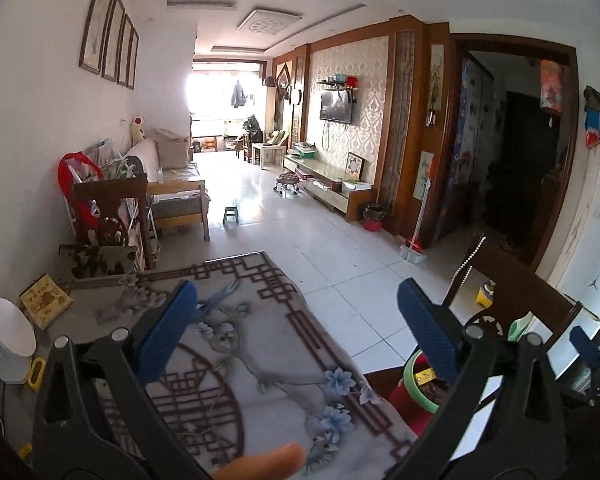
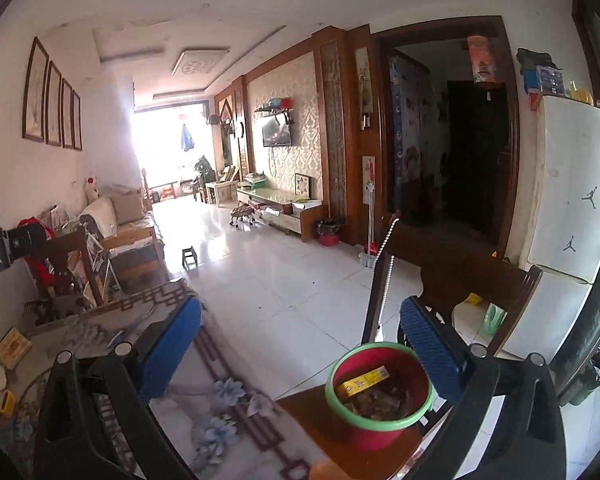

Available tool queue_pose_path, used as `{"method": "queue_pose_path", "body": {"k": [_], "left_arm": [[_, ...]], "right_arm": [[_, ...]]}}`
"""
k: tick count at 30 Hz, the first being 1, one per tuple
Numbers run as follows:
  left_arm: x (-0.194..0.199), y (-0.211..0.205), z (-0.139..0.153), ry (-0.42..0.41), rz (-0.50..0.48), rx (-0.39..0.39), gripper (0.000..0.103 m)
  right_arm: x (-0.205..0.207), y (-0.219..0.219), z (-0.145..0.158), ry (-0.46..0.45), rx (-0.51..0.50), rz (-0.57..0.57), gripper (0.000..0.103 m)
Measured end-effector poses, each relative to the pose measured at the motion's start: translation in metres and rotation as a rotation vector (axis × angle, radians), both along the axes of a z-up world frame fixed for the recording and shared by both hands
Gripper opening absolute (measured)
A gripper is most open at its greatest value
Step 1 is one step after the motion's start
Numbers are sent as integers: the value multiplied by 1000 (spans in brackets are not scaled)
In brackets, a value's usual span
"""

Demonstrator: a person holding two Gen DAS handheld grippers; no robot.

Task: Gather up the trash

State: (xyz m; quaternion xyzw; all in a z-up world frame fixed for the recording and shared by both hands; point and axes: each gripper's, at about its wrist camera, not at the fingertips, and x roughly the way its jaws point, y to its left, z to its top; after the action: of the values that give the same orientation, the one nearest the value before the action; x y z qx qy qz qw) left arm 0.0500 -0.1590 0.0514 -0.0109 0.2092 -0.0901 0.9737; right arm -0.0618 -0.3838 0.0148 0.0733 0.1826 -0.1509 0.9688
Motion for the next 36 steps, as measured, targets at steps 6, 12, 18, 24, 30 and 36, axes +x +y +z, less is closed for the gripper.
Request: {"method": "queue_pose_path", "body": {"k": [6,12,18,24,30,36], "left_arm": [[-13,21,0,1,-16,-27,98],[-18,26,0,7,-19,-31,98],[-26,33,3,7,-15,-34,98],[-28,36,7,7,1,-41,98],[-25,37,8,17,15,-46,98],[-25,37,9,19,15,-48,98]], "right_arm": [[-11,25,3,12,-14,-2,96],[-18,35,7,14,-22,3,96],[-22,36,12,4,-20,-3,96],[-23,38,12,10,-7,-3,96],[-24,38,12,7,-9,-5,96],[-24,37,12,20,-4,-10,96]]}}
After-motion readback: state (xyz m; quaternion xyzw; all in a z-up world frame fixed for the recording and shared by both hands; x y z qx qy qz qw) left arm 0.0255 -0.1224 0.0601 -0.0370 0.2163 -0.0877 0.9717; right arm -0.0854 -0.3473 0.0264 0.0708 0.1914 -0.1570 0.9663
